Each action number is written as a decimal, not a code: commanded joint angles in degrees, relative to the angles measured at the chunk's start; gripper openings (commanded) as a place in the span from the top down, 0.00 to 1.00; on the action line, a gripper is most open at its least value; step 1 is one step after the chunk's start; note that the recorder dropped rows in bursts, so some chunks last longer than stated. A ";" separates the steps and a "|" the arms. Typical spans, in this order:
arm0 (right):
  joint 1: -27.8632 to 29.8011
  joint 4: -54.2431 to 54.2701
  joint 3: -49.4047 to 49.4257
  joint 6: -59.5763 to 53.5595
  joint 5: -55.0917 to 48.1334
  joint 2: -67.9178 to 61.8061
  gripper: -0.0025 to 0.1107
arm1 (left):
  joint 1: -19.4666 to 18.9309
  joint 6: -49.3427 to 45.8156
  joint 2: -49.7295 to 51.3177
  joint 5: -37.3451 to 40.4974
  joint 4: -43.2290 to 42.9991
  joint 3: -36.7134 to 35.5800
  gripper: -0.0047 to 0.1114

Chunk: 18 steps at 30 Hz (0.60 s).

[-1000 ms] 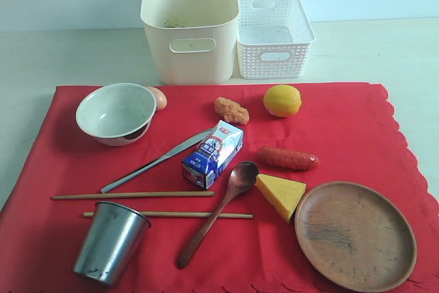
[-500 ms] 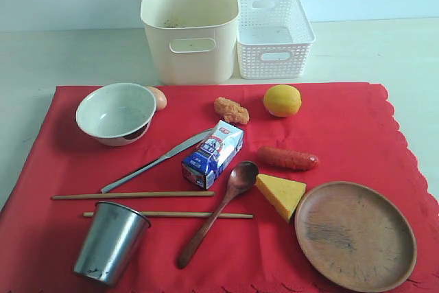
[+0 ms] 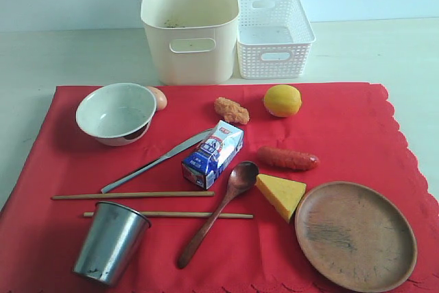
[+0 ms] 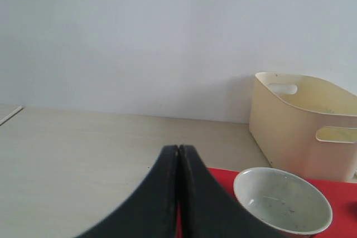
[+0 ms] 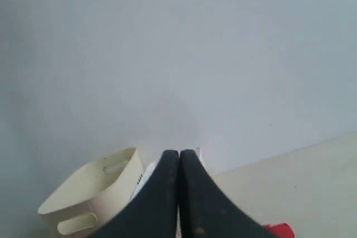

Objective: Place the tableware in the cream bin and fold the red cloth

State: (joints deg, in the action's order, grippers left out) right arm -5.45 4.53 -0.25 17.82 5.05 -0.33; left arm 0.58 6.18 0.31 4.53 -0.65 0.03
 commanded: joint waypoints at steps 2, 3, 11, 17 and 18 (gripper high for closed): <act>-0.14 0.02 -1.47 0.63 2.32 0.33 0.98 | 0.01 -0.01 -0.31 0.06 0.16 -0.03 0.94; -0.14 0.02 -2.33 0.63 2.11 0.16 0.98 | 0.01 -0.01 -0.31 0.06 0.16 -0.03 0.94; -0.14 -0.57 -8.07 0.29 2.39 -11.68 0.98 | 0.01 -0.01 -0.31 0.06 0.16 -0.03 0.94; -0.25 -0.61 -11.95 0.29 3.34 -24.63 0.98 | 0.01 -0.01 -0.31 0.06 0.16 -0.03 0.94; -0.24 -0.61 -12.77 0.29 3.34 -27.12 0.98 | 0.01 -0.01 -0.31 0.06 0.16 -0.03 0.94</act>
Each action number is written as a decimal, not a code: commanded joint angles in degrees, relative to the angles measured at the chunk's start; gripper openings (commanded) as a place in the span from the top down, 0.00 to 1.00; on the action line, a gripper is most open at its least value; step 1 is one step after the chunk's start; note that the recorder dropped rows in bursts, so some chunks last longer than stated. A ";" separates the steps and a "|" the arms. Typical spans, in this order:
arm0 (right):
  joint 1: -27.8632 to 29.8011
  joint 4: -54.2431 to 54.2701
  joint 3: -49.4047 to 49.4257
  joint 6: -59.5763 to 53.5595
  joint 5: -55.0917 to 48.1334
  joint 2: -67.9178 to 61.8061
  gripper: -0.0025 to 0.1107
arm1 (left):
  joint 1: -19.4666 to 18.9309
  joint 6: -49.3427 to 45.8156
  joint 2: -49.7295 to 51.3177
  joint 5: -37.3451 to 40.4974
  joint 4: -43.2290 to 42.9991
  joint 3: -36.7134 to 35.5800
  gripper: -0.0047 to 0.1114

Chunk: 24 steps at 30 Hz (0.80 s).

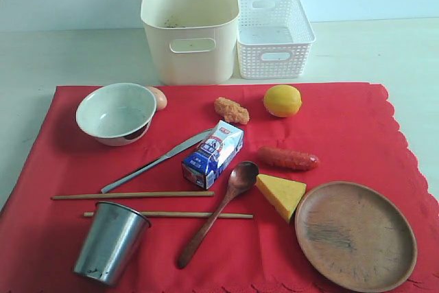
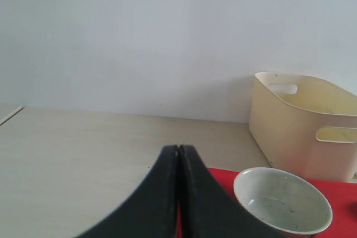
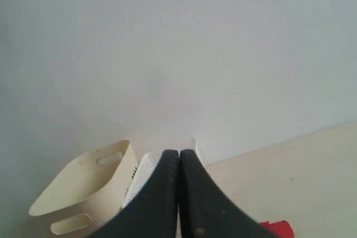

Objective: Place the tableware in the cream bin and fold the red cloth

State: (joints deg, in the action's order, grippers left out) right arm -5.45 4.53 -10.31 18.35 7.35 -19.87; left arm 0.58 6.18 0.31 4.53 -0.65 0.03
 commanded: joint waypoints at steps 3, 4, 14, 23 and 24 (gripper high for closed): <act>-0.24 -1.17 -5.05 -0.24 1.05 -15.04 0.98 | 0.01 -0.01 -0.31 0.06 0.16 -0.03 0.94; -0.24 -2.27 -5.91 -0.24 1.05 -17.52 0.98 | 0.01 -0.01 -0.31 0.06 0.16 -0.03 0.94; -11.12 -8.03 -19.45 -0.26 -4.21 -48.23 0.93 | 0.01 -0.01 -0.31 0.06 0.16 -0.03 0.94; -16.91 -8.18 -31.80 -11.07 -8.13 -68.82 0.45 | 0.01 -0.01 -0.31 0.06 0.16 -0.03 0.94; -16.91 -8.18 -32.74 -12.09 -8.13 -70.36 0.41 | 0.01 -0.01 -0.31 0.06 0.16 -0.03 0.94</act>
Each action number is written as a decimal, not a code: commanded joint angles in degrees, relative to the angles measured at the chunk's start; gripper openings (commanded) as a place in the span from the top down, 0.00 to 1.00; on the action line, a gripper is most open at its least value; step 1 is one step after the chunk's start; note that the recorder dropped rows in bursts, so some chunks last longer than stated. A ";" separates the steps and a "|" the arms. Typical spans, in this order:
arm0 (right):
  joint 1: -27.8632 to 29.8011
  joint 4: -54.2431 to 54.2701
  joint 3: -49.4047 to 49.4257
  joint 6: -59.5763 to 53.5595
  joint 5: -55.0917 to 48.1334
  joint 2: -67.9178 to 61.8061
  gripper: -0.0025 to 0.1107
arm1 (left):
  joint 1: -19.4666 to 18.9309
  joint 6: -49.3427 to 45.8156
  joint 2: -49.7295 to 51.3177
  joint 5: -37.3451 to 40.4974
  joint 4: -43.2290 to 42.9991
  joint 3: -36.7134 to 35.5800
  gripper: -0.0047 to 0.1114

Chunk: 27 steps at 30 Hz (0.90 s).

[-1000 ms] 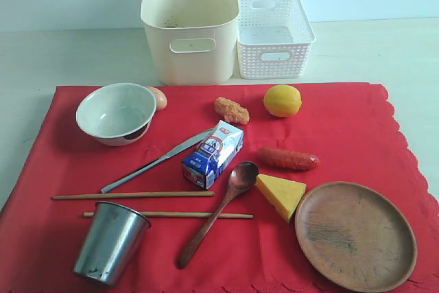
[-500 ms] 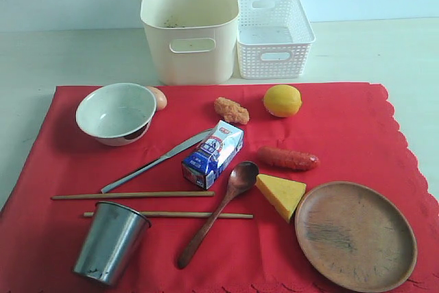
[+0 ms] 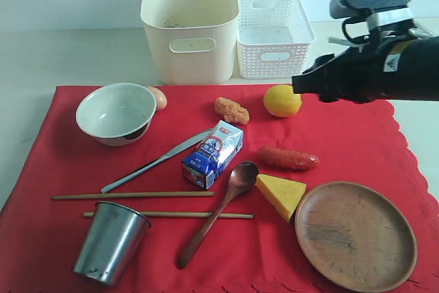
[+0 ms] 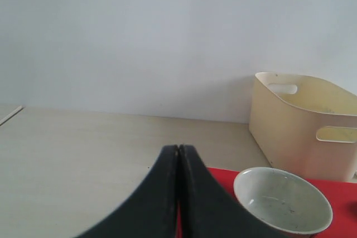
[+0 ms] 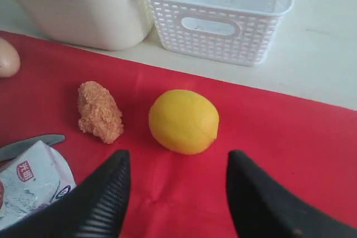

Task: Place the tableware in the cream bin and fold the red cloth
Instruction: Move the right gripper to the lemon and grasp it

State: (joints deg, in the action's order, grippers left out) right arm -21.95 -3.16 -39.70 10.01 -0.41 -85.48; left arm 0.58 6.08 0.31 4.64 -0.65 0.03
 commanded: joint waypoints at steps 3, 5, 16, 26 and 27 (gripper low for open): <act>-0.40 -0.48 -6.19 -5.07 -0.37 -8.94 0.30 | 0.01 0.09 -0.31 -0.05 0.16 -0.03 0.94; -0.40 -0.48 -8.03 -6.64 -0.37 -11.52 0.29 | 0.01 0.09 -0.31 -0.05 0.16 -0.03 0.94; -0.40 -0.48 -20.94 -13.03 -8.48 -24.71 0.29 | 0.01 0.09 -0.31 -0.05 0.16 -0.03 0.94; -0.40 -0.48 -23.73 -16.23 -7.68 -30.82 0.37 | 0.01 0.09 -0.31 -0.05 0.16 -0.03 0.94; -0.40 -0.48 -23.73 -16.36 -7.16 -30.91 0.40 | 0.01 0.09 -0.31 -0.05 0.16 -0.03 0.94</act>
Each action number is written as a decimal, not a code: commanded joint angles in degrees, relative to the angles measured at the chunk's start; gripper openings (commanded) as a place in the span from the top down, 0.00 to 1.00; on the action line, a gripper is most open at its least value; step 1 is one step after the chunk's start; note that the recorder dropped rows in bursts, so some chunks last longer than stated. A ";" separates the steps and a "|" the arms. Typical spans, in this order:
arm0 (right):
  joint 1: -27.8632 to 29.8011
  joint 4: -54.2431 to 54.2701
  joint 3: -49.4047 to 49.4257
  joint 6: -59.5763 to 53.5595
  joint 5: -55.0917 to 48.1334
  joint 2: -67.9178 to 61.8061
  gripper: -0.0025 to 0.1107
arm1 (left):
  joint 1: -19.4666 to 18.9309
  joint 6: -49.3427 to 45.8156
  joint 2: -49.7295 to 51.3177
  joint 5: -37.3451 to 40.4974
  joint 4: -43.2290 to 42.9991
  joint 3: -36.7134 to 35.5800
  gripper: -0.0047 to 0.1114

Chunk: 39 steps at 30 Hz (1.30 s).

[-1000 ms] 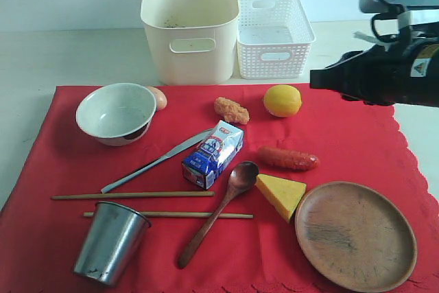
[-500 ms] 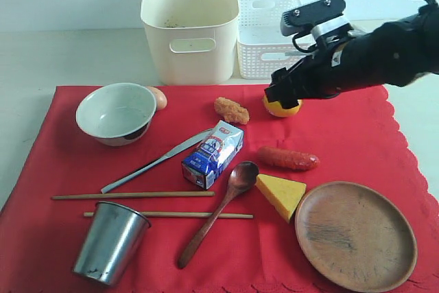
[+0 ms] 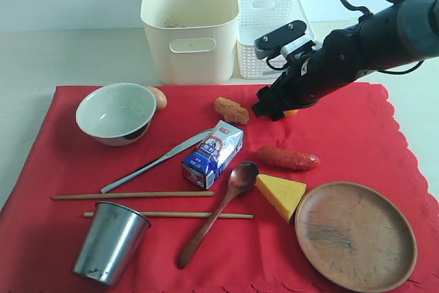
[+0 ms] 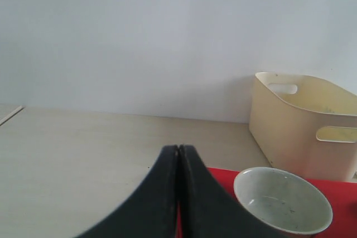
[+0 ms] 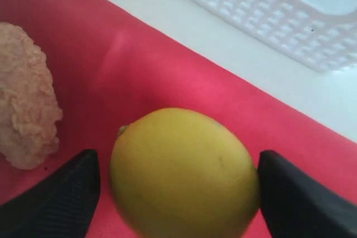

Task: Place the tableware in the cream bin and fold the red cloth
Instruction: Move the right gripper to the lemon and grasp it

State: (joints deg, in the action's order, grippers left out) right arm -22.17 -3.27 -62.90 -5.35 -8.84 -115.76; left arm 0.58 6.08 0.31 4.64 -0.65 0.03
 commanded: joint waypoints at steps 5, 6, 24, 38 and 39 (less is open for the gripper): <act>-0.18 -0.38 -0.53 -1.00 1.65 -0.63 0.63 | 0.01 0.09 -0.31 -0.05 0.16 -0.03 0.94; -0.18 -0.38 -0.53 -1.00 1.55 -0.63 0.66 | 0.01 0.09 -0.31 -0.05 0.16 -0.03 0.94; -0.18 -0.38 -0.53 -1.00 1.28 -0.52 0.98 | 0.01 0.09 -0.31 -0.05 0.16 -0.03 0.94; -0.18 -0.16 -0.53 -0.52 -2.40 4.56 0.98 | 0.01 0.09 -0.31 -0.05 0.16 -0.03 0.94; -0.18 -0.16 -0.53 -0.52 -2.69 5.08 0.98 | 0.01 0.09 -0.31 -0.05 0.16 -0.03 0.94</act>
State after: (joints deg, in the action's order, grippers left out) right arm -22.17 -3.38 -63.03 -5.99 -11.59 -112.81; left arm 0.58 6.08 0.31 4.64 -0.65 0.03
